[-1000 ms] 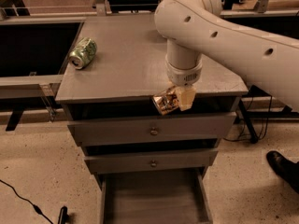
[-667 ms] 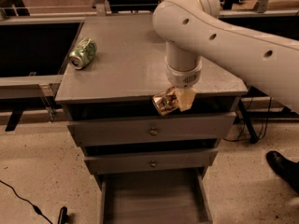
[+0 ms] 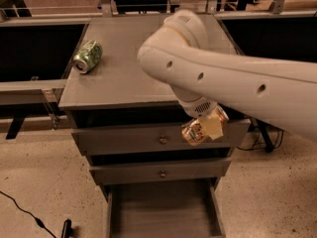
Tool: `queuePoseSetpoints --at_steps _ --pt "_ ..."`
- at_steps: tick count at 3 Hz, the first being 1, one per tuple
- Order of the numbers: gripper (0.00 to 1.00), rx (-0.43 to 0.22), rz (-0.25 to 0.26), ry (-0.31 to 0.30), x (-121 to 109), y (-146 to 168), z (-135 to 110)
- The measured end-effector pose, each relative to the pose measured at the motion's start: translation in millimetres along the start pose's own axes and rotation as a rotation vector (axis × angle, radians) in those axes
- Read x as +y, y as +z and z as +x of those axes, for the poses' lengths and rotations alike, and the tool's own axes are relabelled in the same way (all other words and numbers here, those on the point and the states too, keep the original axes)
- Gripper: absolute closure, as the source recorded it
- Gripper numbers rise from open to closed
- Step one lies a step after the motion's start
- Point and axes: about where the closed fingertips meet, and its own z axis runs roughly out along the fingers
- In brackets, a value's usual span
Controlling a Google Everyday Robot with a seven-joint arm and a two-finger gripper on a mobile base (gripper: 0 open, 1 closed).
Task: Place orange can into bottom drawer
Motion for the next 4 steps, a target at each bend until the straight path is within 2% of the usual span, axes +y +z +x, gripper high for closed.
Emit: queuePoseSetpoints --at_steps 1,2,3,4 --pt "1.00 0.111 -0.125 0.125 54 27 10" --pt "1.00 0.104 -0.111 0.215 56 37 6" --pt "1.00 0.104 -0.110 0.215 56 37 6" --pt "1.00 0.000 -0.097 0.237 58 50 6"
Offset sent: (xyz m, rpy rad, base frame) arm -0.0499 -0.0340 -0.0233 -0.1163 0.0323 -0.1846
